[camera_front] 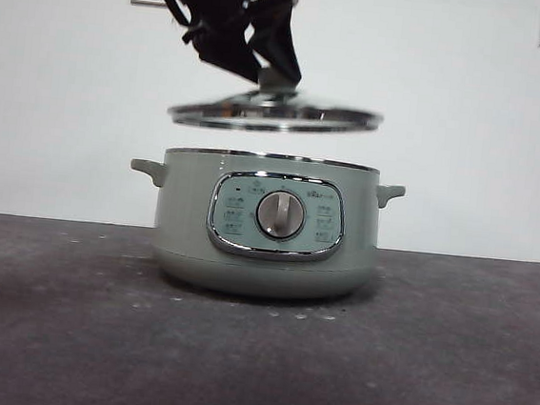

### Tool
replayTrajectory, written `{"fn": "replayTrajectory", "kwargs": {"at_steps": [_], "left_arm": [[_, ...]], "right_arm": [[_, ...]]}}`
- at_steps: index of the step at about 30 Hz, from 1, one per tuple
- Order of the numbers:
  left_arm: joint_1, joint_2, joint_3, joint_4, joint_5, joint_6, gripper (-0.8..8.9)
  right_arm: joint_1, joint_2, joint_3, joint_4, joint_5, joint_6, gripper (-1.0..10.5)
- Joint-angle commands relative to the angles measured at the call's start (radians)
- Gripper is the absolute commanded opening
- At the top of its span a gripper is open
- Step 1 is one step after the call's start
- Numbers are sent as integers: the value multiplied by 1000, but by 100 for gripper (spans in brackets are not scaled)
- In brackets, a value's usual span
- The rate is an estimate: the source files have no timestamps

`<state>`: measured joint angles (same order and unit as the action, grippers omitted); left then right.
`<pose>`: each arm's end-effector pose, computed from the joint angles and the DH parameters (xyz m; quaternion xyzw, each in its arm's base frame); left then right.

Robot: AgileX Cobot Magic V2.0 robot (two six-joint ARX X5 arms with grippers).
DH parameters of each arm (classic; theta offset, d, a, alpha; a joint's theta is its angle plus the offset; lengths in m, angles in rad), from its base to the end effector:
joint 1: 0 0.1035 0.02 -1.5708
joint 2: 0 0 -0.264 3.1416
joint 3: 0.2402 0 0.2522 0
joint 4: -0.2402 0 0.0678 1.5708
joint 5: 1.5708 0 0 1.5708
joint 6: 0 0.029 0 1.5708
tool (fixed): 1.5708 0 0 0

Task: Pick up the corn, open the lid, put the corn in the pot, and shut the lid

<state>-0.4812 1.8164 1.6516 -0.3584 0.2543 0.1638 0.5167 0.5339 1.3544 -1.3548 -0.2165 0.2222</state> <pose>0.3678 -0.2003 0.3307 0.1029 0.2277 -0.3671 0.8960 -0.0043 0.0047 0.4090 0.0606 0.2977 0.3147 0.8993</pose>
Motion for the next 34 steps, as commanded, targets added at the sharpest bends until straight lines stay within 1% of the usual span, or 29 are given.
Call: {"fn": "replayTrajectory", "kwargs": {"at_steps": [1, 20, 24, 28, 34], "left_arm": [[-2, 8, 14, 36, 6, 5, -7], [-6, 80, 14, 21, 6, 4, -7], [-6, 82, 14, 7, 6, 5, -7], [-6, 82, 14, -22, 6, 5, -7], [-6, 82, 14, -44, 7, 4, 8]], "right_arm": [[1, -14, -9, -26, 1, 22, 468], [1, -15, -11, -26, 16, 18, 469], [1, -15, -11, -26, 17, 13, 469], [1, -15, -11, -26, 42, 10, 469], [1, -15, -11, -26, 42, 10, 469]]}}
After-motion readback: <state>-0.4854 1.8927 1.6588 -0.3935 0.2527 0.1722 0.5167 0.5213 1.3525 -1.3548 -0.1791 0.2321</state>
